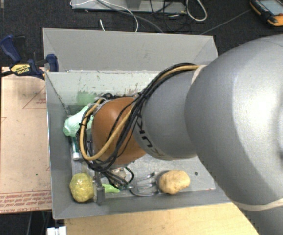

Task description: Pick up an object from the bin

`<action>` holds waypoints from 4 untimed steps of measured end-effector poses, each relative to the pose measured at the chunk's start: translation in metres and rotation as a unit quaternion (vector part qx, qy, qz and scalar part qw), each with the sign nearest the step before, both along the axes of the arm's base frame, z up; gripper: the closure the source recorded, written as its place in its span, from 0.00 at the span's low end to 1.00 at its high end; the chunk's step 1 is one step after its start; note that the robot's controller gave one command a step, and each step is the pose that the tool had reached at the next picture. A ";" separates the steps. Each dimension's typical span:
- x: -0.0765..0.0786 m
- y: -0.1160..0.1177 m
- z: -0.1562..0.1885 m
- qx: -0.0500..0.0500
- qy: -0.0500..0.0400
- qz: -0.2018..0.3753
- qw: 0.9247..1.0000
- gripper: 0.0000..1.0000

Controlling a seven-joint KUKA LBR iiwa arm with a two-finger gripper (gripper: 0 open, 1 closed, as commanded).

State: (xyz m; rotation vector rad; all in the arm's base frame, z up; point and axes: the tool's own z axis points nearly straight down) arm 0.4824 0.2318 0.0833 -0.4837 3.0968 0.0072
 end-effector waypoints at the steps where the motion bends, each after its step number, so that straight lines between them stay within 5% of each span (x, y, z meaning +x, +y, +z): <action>1: 0.000 0.000 0.000 0.000 0.000 0.000 1.000 1.00; 4: 0.000 0.000 0.000 0.000 0.000 0.000 1.000 1.00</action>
Offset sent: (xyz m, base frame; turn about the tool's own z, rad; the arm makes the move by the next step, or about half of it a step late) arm 0.0000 0.0000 0.0000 0.0000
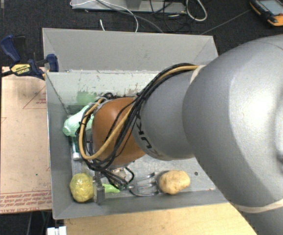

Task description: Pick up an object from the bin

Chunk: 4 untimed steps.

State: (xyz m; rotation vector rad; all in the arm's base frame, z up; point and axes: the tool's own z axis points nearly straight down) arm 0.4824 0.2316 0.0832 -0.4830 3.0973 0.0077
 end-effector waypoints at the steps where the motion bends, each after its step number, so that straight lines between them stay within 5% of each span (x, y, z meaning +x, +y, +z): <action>1: 0.000 0.000 0.000 0.000 0.000 0.000 1.000 1.00; 2: 0.005 -0.052 -0.006 0.001 -0.005 0.157 0.988 1.00; 3: 0.011 -0.095 -0.013 -0.001 -0.005 0.266 0.964 1.00; 4: 0.010 -0.080 -0.006 0.000 -0.004 0.235 0.972 1.00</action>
Offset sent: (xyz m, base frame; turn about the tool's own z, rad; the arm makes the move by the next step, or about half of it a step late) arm 0.0078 -0.1007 -0.0132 -0.5290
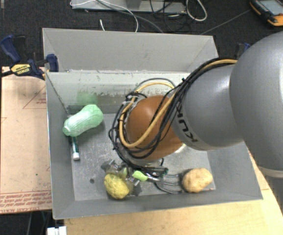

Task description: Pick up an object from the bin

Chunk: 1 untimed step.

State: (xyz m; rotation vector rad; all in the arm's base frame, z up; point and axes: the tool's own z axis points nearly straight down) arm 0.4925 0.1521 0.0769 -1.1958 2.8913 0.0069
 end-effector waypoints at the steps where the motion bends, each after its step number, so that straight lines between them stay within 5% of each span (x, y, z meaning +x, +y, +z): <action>1: -0.004 -0.008 0.070 -0.001 0.002 0.016 1.000 1.00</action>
Offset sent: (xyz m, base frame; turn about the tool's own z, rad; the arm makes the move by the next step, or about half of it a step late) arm -0.0008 -0.0073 0.1171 0.0521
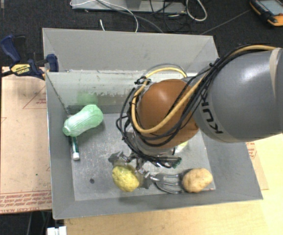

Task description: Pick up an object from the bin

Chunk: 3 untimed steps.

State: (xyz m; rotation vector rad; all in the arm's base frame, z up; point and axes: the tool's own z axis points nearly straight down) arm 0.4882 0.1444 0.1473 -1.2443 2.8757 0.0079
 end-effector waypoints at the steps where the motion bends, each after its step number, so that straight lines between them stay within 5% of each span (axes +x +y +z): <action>1: 0.004 0.001 0.048 0.001 0.002 -0.043 0.999 1.00; 2: -0.001 0.005 0.057 0.000 0.004 -0.027 1.000 1.00; 3: 0.027 -0.016 0.082 0.002 0.001 -0.117 0.993 1.00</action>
Offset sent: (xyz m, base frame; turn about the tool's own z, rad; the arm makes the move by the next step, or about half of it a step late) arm -0.0082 0.0117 0.0990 -0.0021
